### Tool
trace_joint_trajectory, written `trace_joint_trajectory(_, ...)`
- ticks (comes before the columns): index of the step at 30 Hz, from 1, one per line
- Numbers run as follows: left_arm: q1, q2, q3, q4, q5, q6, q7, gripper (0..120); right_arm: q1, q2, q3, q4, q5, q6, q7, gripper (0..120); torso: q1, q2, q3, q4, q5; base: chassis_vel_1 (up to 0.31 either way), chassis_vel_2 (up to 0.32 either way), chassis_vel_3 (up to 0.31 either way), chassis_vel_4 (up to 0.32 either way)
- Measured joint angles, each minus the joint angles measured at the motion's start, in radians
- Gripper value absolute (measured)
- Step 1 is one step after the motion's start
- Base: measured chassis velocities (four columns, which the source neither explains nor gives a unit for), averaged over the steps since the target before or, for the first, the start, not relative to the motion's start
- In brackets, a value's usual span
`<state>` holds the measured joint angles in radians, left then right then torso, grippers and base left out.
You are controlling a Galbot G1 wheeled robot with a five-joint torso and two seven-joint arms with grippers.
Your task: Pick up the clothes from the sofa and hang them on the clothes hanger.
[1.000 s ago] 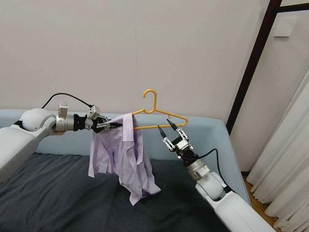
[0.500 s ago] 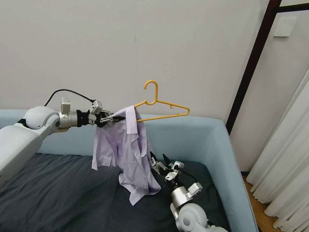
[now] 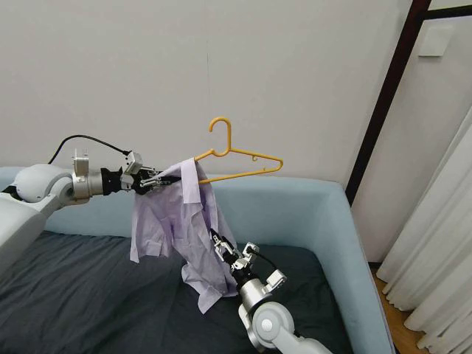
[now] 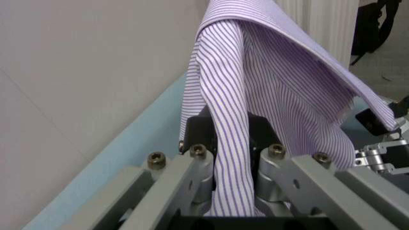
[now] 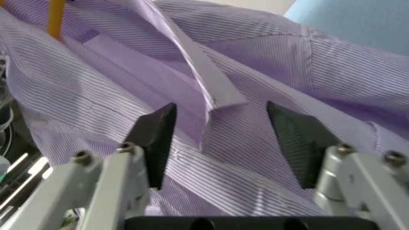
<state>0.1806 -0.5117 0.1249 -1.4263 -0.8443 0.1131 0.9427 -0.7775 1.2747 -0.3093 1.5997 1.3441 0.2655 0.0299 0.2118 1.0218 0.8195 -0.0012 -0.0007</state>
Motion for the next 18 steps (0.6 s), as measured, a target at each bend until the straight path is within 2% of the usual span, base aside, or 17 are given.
trace_joint_trajectory(1, 0.000, 0.000, 0.000, 0.000, 0.000, 0.000, 0.000, 7, 0.000, 0.000, 0.000, 0.000, 0.000, 0.000, 0.000, 55, 0.000, 0.000, 0.000, 0.0000, 0.0000, 0.000, 0.000, 0.000, 0.000)
trace_joint_trajectory(6, 0.034, 0.020, -0.025, -0.023, -0.002, 0.000, -0.004, 7, -0.006, 0.004, -0.005, 0.000, -0.023, -0.002, -0.005, 33, 0.000, 0.000, 0.000, 0.0000, 0.0001, 0.000, 0.000, 0.000, 0.000)
trace_joint_trajectory(7, 0.034, 0.020, -0.025, -0.023, -0.002, 0.000, -0.004, 7, -0.006, 0.004, -0.005, 0.000, -0.023, -0.002, -0.005, 33, 0.000, 0.000, 0.000, 0.0000, 0.0001, 0.000, 0.000, 0.000, 0.000)
trace_joint_trajectory(10, 0.050, 0.030, -0.037, -0.033, -0.002, 0.000, -0.005, 7, -0.013, -0.002, -0.003, 0.002, -0.036, 0.000, -0.012, 20, 0.000, 0.000, 0.000, 0.0000, 0.0001, 0.000, 0.000, 0.000, 0.000)
trace_joint_trajectory(11, 0.050, 0.030, -0.037, -0.033, -0.002, 0.000, -0.005, 7, -0.013, -0.002, -0.003, 0.002, -0.036, 0.000, -0.012, 20, 0.000, 0.000, 0.000, 0.0000, 0.0001, 0.000, 0.000, 0.000, 0.000)
trace_joint_trajectory(13, 0.059, 0.035, -0.044, -0.037, -0.002, -0.001, -0.008, 7, -0.018, -0.011, -0.001, 0.006, -0.053, 0.000, -0.017, 10, 0.000, 0.000, 0.000, -0.0001, 0.0002, 0.000, 0.000, 0.000, 0.000)
trace_joint_trajectory(18, 0.078, 0.040, -0.060, -0.042, -0.002, -0.002, -0.012, 7, -0.022, -0.031, 0.011, 0.018, -0.075, -0.002, -0.020, 0, 0.000, 0.000, 0.000, -0.0001, 0.0001, 0.000, 0.000, 0.000, 0.000)
